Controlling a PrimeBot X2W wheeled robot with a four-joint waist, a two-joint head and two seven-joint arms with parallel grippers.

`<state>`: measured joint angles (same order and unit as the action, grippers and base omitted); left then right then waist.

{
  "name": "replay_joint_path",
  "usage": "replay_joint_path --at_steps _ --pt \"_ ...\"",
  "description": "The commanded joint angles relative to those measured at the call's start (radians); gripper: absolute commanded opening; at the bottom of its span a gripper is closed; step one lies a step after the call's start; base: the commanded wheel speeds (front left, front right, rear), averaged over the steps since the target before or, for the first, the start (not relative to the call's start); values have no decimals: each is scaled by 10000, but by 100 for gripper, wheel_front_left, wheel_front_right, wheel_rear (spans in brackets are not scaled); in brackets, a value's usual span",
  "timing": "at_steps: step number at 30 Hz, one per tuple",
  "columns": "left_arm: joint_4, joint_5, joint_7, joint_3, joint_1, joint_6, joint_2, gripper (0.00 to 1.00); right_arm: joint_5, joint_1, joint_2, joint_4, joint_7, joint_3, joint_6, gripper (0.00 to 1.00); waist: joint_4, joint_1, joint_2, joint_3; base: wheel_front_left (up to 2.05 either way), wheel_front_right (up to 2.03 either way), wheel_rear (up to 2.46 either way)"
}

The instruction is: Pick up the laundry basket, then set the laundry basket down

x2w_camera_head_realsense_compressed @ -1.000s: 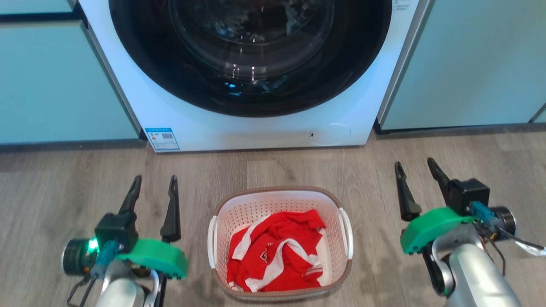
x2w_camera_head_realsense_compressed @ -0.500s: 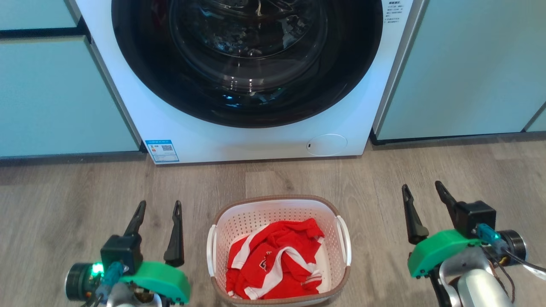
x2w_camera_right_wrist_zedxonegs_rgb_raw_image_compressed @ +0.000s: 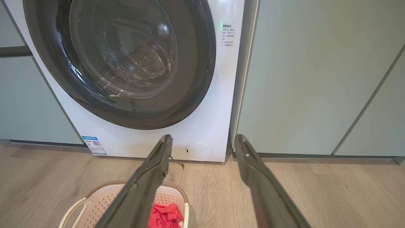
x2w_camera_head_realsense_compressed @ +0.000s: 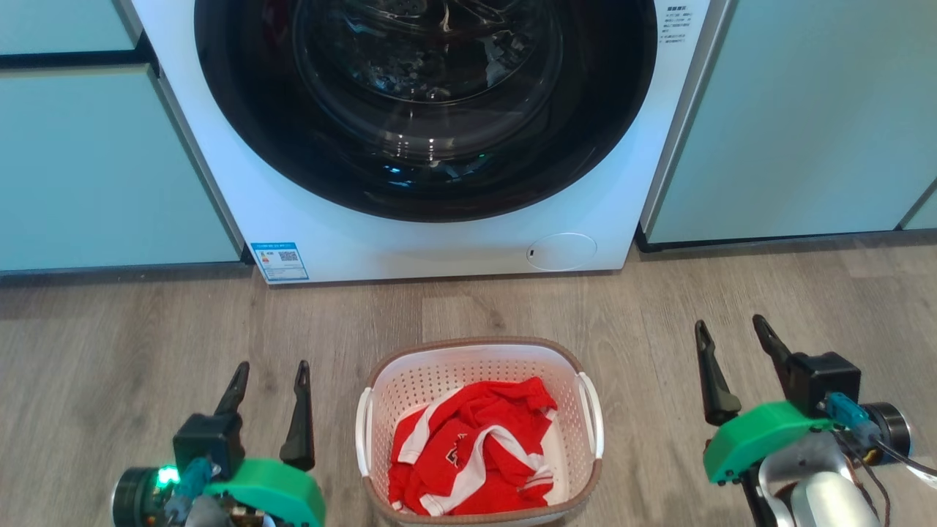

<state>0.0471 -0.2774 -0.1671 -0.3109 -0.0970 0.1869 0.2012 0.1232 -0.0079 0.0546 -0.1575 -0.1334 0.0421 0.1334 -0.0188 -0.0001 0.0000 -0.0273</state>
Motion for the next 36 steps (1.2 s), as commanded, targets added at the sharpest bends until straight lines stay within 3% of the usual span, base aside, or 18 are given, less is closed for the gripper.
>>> replay_joint_path --at_steps 1,31,32,36 --pt "-380 -74 17 348 375 78 173 100 60 -210 -26 428 -5 247 -27 100 3 1 0 14 0 0 0" --pt "-341 -232 184 210 426 235 286 100 294 -262 -42 501 1 314 -27 100 34 1 0 100 0 0 0" --pt "34 -166 204 -79 -37 167 112 0 208 0 -71 82 -1 77 0 0 33 1 0 101 0 0 0" --pt "373 -351 220 -70 -129 129 19 0 404 86 -92 -270 5 109 0 0 36 1 0 106 0 0 0"
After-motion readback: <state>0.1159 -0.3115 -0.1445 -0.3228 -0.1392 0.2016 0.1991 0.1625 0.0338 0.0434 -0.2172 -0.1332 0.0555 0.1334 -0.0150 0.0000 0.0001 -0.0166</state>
